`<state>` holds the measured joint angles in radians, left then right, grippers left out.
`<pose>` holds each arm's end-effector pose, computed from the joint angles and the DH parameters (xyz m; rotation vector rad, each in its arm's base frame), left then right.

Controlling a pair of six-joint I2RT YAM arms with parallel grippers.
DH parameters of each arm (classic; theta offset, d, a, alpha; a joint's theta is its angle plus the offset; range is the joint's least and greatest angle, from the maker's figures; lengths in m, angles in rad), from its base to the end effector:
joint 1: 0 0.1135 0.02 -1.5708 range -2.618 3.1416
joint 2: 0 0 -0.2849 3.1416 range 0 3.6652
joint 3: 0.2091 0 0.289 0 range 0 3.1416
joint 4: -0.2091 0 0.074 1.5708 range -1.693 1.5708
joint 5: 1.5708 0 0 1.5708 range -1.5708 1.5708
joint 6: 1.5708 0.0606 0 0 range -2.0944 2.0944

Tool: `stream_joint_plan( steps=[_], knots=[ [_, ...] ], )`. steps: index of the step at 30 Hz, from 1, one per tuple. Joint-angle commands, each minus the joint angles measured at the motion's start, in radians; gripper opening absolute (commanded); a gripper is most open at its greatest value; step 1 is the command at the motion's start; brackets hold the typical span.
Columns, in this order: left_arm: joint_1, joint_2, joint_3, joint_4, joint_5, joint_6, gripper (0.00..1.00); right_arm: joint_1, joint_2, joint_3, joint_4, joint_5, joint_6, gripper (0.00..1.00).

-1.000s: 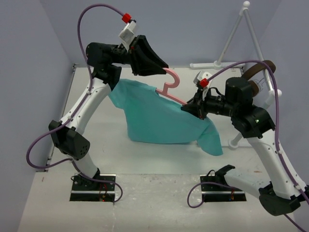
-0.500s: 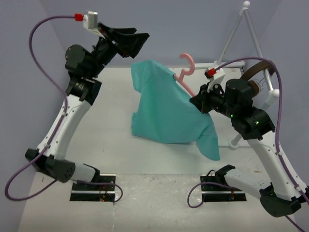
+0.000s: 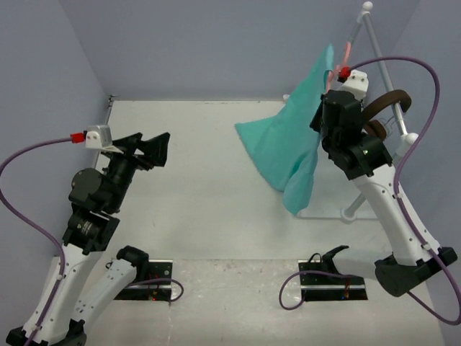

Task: Place the t-shirt on the hanger
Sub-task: Place the hanger at the clothesline.

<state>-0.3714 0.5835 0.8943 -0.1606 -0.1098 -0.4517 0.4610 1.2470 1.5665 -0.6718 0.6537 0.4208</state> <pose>0.1569 -0.0540 0.4341 -0.1503 1.4409 -0.5996 0.2793 0.0976 0.4872 0.3893 1.8068 -0.0158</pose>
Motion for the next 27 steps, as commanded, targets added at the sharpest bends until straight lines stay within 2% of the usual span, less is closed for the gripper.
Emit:
stream_joint_plan(
  steps=[1,6,8,13,18,22,27],
  knots=[
    [0.003,-0.123,-0.099,-0.129,-0.027,0.126,1.0,-0.001,0.059,0.13,-0.096,0.232,0.202,0.0],
    [0.002,-0.163,-0.162,-0.164,-0.028,0.183,1.0,-0.007,0.209,0.325,-0.307,0.354,0.382,0.0],
    [0.002,-0.169,-0.208,-0.147,-0.023,0.187,1.0,-0.028,0.307,0.474,-0.514,0.365,0.568,0.0],
    [0.002,-0.171,-0.305,-0.075,0.023,0.171,1.0,-0.078,0.494,0.752,-0.832,0.369,0.836,0.0],
    [0.002,-0.173,-0.328,-0.072,0.041,0.175,1.0,-0.149,0.543,0.801,-0.778,0.321,0.829,0.0],
    [0.002,-0.219,-0.35,-0.074,0.034,0.182,1.0,-0.164,0.554,0.777,-0.611,0.349,0.664,0.0],
    [0.002,-0.238,-0.355,-0.081,0.036,0.187,1.0,-0.199,0.627,0.808,-0.561,0.357,0.532,0.0]
  ],
)
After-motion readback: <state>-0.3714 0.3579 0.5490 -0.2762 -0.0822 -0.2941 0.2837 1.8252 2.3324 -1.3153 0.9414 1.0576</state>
